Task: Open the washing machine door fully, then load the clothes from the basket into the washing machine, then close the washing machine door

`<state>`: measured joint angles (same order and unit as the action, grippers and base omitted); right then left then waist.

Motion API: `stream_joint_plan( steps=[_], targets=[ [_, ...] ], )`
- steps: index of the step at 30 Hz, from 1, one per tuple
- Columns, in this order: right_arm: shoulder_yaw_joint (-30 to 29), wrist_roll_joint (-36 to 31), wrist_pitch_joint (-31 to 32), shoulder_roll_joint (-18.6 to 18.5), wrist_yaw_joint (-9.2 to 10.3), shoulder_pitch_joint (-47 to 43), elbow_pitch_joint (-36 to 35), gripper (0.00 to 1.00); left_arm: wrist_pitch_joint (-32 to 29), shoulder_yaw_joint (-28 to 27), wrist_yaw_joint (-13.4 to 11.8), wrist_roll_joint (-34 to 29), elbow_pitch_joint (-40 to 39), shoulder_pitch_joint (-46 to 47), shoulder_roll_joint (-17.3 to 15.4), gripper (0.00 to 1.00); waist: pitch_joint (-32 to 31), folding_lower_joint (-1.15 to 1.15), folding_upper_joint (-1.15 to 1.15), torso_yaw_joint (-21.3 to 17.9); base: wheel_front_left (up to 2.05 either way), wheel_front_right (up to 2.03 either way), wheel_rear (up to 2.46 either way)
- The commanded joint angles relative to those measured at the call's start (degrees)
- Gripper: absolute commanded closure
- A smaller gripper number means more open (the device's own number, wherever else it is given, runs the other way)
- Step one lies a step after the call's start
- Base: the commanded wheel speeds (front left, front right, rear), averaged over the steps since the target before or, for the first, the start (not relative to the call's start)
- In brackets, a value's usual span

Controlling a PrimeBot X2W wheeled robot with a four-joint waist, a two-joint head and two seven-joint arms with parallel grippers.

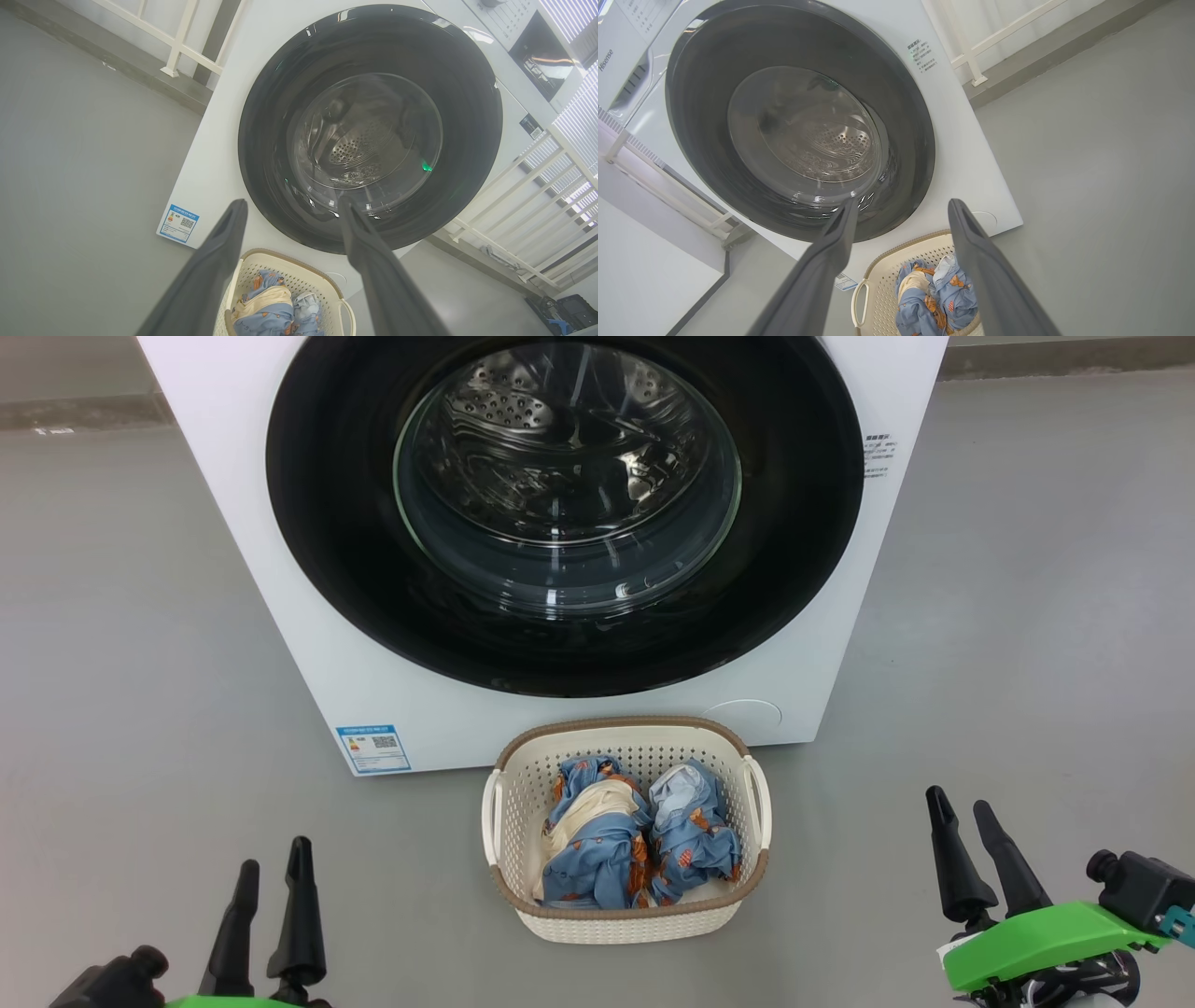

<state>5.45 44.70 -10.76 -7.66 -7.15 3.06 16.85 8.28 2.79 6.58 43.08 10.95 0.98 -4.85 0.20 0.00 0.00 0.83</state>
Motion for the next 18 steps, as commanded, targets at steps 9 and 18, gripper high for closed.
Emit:
stream_joint_plan(
  steps=[9, 18],
  targets=[
    [0.68, -7.96, -1.57, -0.56, -0.26, 2.87, -1.53, 0.0, 2.14, -0.51, 0.43, -6.65, -2.11, 2.23, -1.57, 0.0, 0.05, 0.0, 0.0, 0.05, 0.0, 0.0, 0.0],
    [0.27, -13.99, -2.39, -0.21, -0.29, 2.67, -1.64, 0.0, 3.54, -0.08, 0.58, -11.97, -2.35, 2.36, -2.08, 0.0, -0.09, 0.0, 0.0, 0.22, 0.0, 0.0, 0.0]
  ],
)
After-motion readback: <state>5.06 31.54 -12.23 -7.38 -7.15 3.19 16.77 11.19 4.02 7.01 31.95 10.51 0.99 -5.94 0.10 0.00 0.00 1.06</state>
